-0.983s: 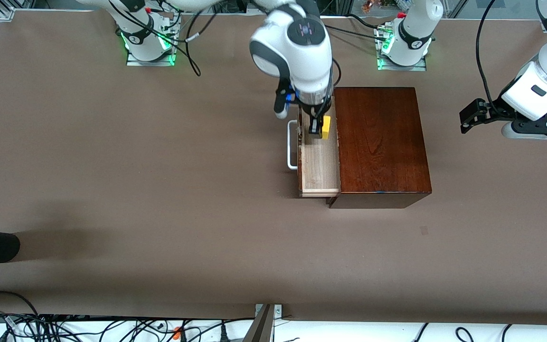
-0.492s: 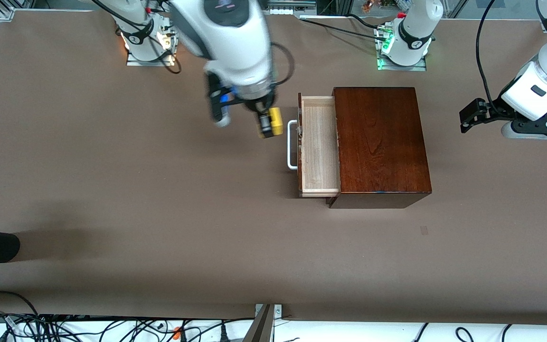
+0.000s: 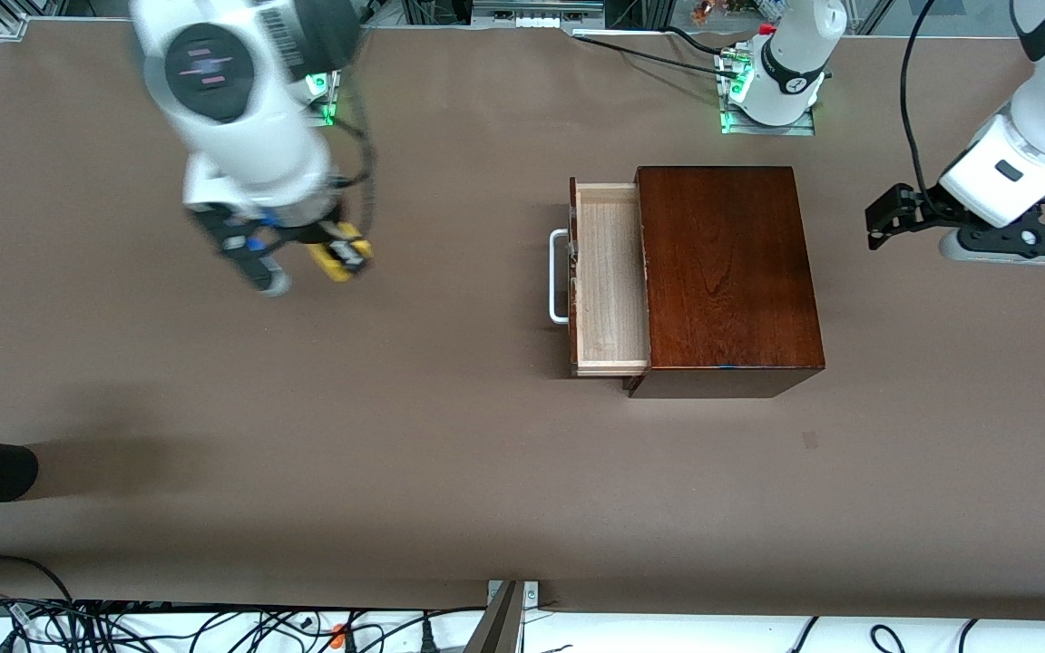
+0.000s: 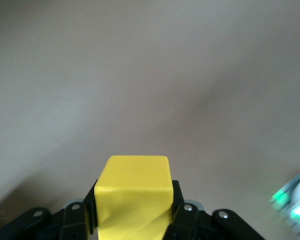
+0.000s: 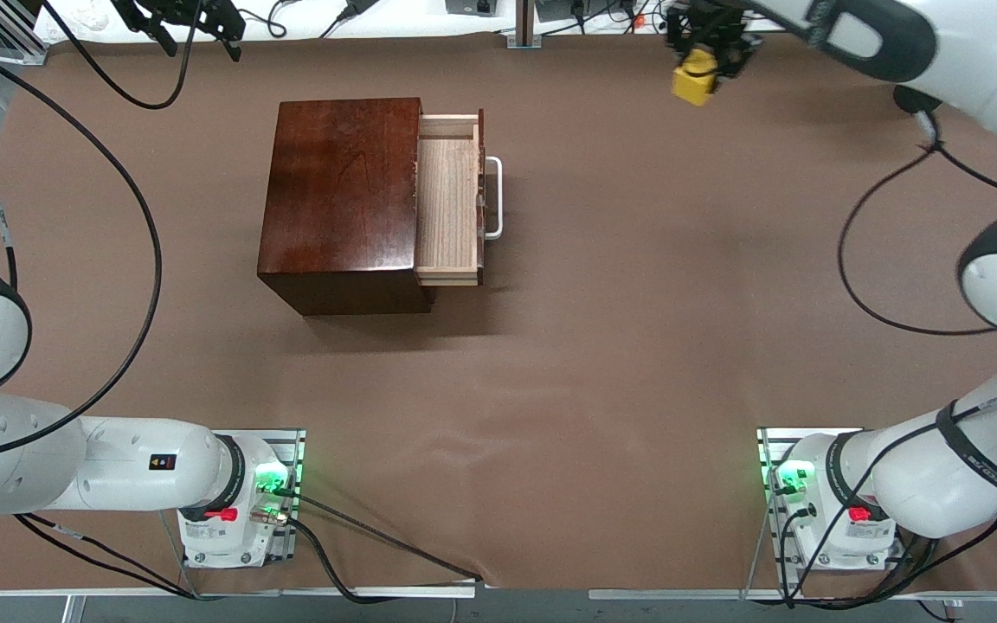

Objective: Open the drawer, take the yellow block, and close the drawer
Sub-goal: 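Lift the cube out with the right gripper while the left gripper reaches the drawer, then push the drawer shut with the left gripper while the right gripper lowers the cube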

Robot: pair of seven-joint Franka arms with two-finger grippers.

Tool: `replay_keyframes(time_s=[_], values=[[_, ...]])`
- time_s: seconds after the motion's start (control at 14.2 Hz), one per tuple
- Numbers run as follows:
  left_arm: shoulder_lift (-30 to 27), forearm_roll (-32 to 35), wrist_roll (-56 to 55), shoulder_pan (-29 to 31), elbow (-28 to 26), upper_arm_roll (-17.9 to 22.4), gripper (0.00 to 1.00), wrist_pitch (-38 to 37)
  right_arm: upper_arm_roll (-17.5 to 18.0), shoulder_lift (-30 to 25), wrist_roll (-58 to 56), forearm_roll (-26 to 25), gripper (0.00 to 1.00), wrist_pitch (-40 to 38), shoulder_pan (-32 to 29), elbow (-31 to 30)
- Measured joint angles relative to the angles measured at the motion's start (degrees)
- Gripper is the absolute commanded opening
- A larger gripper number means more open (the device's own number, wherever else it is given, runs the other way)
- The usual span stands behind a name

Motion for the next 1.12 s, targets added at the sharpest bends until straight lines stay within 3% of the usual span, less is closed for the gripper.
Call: replay_keyframes(time_s=[0.28, 0.63, 0.84, 1.12], values=[[0.01, -0.57, 0.01, -0.12, 0.07, -4.23, 1.0, -0.49, -12.22, -7.11, -26.51, 0.34, 0.0, 2.36, -0.46, -11.12], [3.26, -6.88, 0.0, -0.7, -0.18, -14.64, 1.0, -0.71, -24.32, -8.38, -50.34, 0.41, 0.0, 10.79, -0.5, -19.51], [9.55, -7.44, 0.09, -3.06, 1.42, -20.51, 1.0, 1.42, -29.9, -8.27, -60.69, 0.43, 0.0, 19.81, -0.52, -26.88], [21.39, -7.42, 7.78, -10.51, 9.98, -21.77, 1.0, 4.69, -34.74, -7.34, -70.43, 0.46, 0.0, 35.64, -0.55, -38.2]])
